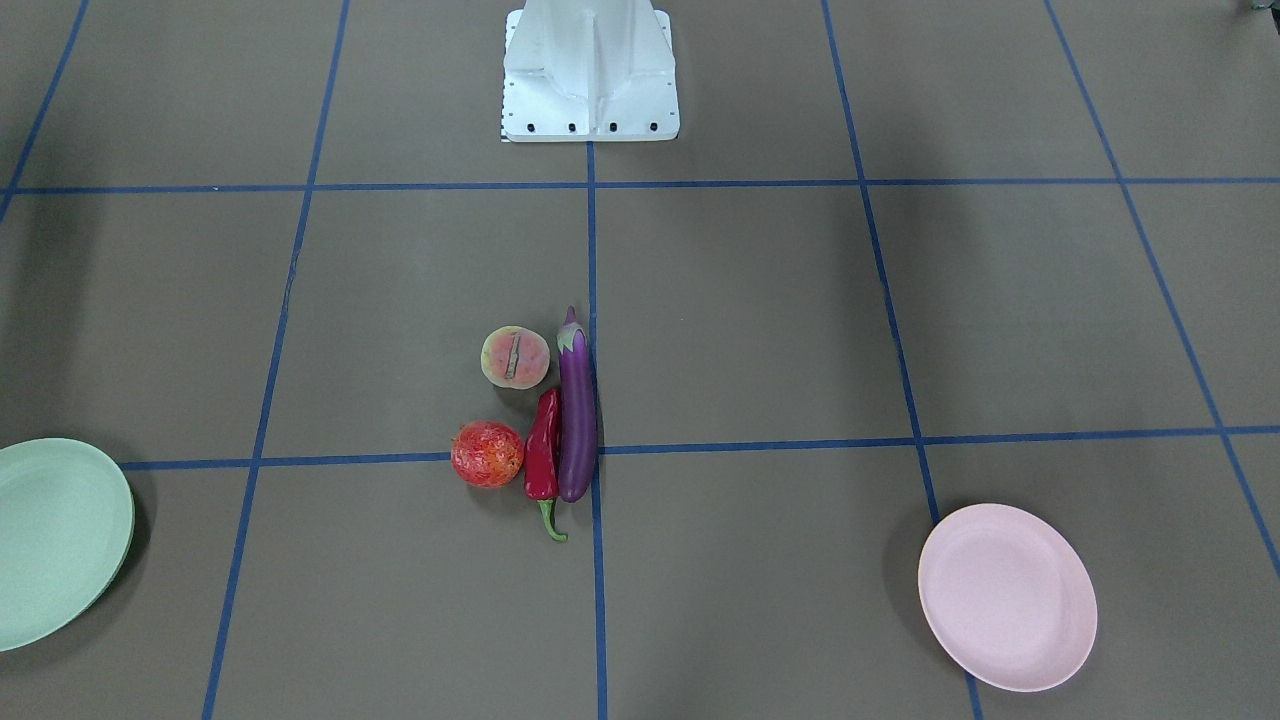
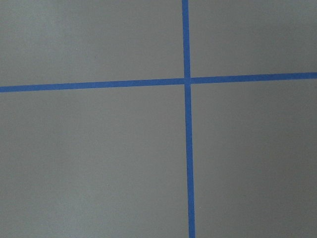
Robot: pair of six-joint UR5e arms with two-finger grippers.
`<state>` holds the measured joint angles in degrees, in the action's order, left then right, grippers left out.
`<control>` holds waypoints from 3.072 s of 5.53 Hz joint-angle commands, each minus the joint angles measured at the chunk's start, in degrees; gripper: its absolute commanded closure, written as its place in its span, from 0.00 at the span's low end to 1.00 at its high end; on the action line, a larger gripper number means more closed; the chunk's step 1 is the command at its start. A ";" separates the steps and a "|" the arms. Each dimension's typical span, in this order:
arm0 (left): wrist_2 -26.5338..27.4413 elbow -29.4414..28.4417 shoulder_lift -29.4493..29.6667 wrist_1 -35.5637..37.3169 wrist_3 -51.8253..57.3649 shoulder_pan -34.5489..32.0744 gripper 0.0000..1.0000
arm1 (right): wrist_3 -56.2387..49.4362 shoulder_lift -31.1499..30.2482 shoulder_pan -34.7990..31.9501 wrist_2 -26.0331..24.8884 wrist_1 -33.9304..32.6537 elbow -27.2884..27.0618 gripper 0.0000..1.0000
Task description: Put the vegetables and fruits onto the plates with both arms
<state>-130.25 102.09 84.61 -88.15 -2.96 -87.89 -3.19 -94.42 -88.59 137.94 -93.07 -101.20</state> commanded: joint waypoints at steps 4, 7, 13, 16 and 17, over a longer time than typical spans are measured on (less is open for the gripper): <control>-5.27 -0.13 12.72 2.38 -0.12 0.61 0.00 | 0.21 0.63 0.09 1.10 0.00 0.12 0.00; -6.33 1.80 16.89 -2.95 -4.25 9.27 0.00 | 0.21 1.07 0.09 1.63 0.35 -1.10 0.00; 9.56 -16.22 50.32 -8.32 -58.80 43.04 0.01 | 3.11 0.99 0.26 4.70 4.48 2.05 0.00; 16.07 -33.52 56.71 -27.50 -64.80 47.45 0.05 | 3.19 2.04 0.53 4.70 4.57 2.67 0.00; 16.08 -36.40 59.07 -27.51 -64.81 48.42 0.09 | 3.19 2.13 0.53 4.70 4.65 2.67 0.00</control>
<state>-114.83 68.35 141.80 -114.81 -67.50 -40.47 0.00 -92.45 -88.09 142.65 -88.49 -98.59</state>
